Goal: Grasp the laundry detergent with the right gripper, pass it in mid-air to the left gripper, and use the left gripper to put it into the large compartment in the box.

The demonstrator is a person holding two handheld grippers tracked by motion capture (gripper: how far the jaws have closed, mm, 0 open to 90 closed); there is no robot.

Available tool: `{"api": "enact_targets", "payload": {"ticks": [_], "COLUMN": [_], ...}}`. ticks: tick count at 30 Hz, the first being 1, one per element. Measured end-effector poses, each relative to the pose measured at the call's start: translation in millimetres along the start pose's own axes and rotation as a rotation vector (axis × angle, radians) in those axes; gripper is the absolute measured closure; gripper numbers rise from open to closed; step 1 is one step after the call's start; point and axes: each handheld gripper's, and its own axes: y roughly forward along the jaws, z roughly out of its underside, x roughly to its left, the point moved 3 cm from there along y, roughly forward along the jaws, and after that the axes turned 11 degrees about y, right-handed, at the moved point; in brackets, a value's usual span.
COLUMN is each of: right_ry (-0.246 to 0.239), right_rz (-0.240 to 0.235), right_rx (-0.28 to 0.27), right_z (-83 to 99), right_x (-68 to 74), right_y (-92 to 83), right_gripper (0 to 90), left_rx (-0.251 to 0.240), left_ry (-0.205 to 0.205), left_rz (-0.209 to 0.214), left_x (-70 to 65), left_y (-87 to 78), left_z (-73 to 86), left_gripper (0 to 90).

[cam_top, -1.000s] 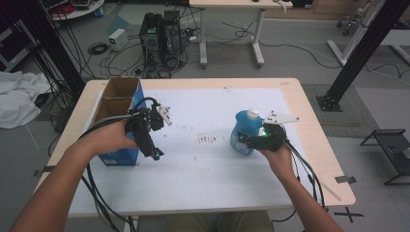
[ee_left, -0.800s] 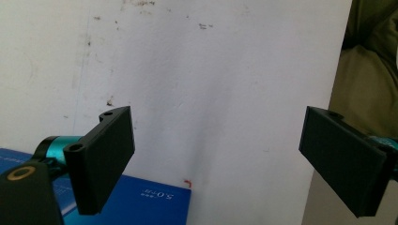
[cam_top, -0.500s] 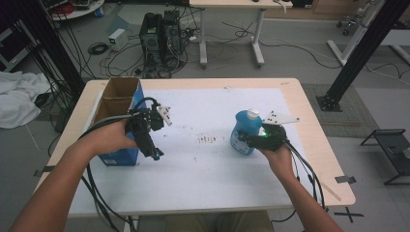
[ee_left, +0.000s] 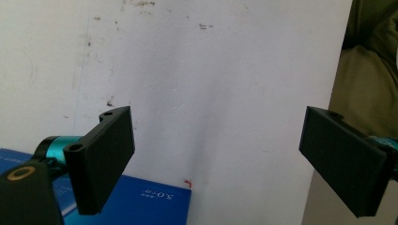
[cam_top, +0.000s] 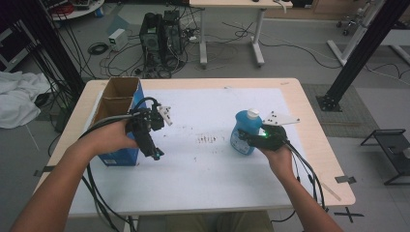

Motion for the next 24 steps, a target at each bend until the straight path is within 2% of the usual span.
{"api": "enact_targets", "payload": {"ticks": [2,3,9,13,14,15,18,19,21,24], "right_ry": [-0.015,0.005,-0.006,-0.006,-0.009,-0.020,-0.025,-0.041,-0.072,-0.074], "right_rz": [0.001,0.005,0.005,-0.025,-0.031,-0.040,-0.068,-0.074,-0.095,-0.125], "right_rx": [-0.003,-0.003,0.002,-0.005,-0.010,-0.006,0.001,0.001,0.023,0.036], "right_z": [0.2,0.0,-0.7,-4.4,-5.9,-7.2,-12.7,-14.8,-19.3,-26.3], "right_x": [-0.1,1.5,1.4,1.1,0.7,-0.5,-2.1,-2.3,-0.8,5.6], "right_y": [0.2,-0.1,-2.0,-8.0,-10.1,-12.6,-20.3,-22.6,-28.8,-38.8], "right_gripper": [42.3,42.5,43.2,43.3,43.3,43.3,43.3,43.3,43.3,43.2], "left_rx": [-0.001,0.004,-0.008,-0.022,-0.017,-0.034,-0.035,-0.035,-0.036,-0.045], "left_ry": [0.002,0.002,0.005,0.007,0.020,0.011,0.027,0.029,0.042,0.045], "left_rz": [-0.001,0.001,0.001,-0.006,-0.004,-0.011,-0.025,-0.023,-0.027,-0.035], "left_x": [0.3,0.4,0.4,0.0,0.4,-0.5,0.9,1.5,2.4,2.9], "left_y": [0.2,-0.2,-2.3,-6.2,-8.5,-8.9,-13.9,-15.7,-18.3,-20.8], "left_z": [-0.3,-0.5,-2.3,-6.3,-7.5,-9.7,-16.0,-18.6,-23.8,-32.0], "left_gripper": [10.7,10.7,10.7,10.7,10.7,10.7,10.7,10.7,10.7,10.6]}}
